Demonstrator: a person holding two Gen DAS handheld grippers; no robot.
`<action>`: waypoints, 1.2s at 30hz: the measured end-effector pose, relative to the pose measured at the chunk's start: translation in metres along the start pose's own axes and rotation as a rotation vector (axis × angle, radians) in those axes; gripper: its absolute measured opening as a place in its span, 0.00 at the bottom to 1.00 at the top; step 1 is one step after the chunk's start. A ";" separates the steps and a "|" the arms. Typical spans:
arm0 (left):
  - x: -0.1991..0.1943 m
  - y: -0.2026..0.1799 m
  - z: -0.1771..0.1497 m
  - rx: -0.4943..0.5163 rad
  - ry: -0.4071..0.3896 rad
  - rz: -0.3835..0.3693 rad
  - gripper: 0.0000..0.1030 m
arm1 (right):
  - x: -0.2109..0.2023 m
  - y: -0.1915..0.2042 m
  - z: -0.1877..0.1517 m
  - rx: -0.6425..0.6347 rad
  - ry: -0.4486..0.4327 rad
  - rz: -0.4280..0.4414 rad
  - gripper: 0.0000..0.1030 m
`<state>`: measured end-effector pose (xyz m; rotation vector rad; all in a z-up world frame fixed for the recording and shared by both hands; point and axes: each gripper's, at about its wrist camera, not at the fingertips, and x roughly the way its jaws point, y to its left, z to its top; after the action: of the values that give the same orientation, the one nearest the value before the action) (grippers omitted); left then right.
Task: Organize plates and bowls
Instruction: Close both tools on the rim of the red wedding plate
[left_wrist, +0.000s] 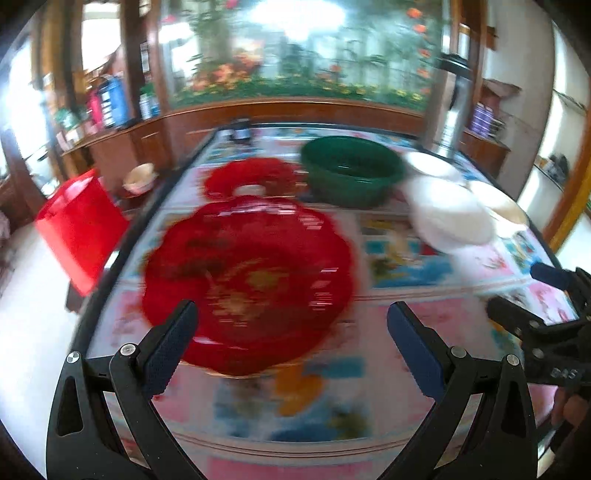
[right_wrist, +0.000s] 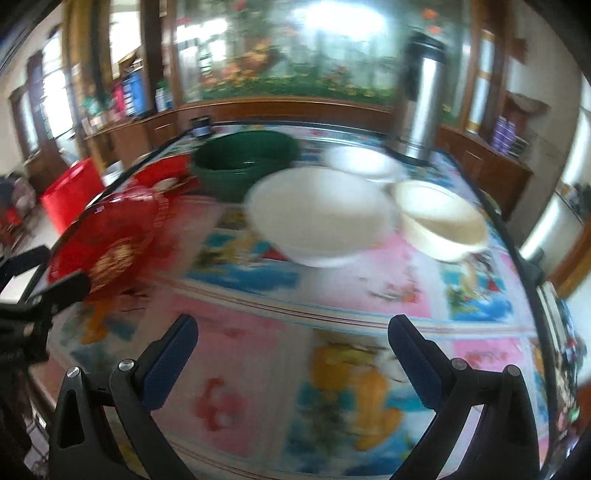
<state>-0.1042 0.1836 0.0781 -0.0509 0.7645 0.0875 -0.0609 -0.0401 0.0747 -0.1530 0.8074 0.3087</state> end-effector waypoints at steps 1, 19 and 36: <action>0.001 0.016 0.000 -0.024 0.003 0.021 1.00 | 0.003 0.005 0.002 -0.009 0.003 0.019 0.99; 0.063 0.107 0.014 -0.074 0.104 0.142 1.00 | 0.078 0.094 0.065 -0.175 0.071 0.184 0.93; 0.114 0.108 0.012 -0.096 0.251 0.065 0.36 | 0.112 0.102 0.061 -0.180 0.183 0.283 0.22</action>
<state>-0.0247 0.2994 0.0068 -0.1305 1.0130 0.1824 0.0205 0.0959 0.0328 -0.2388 0.9837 0.6425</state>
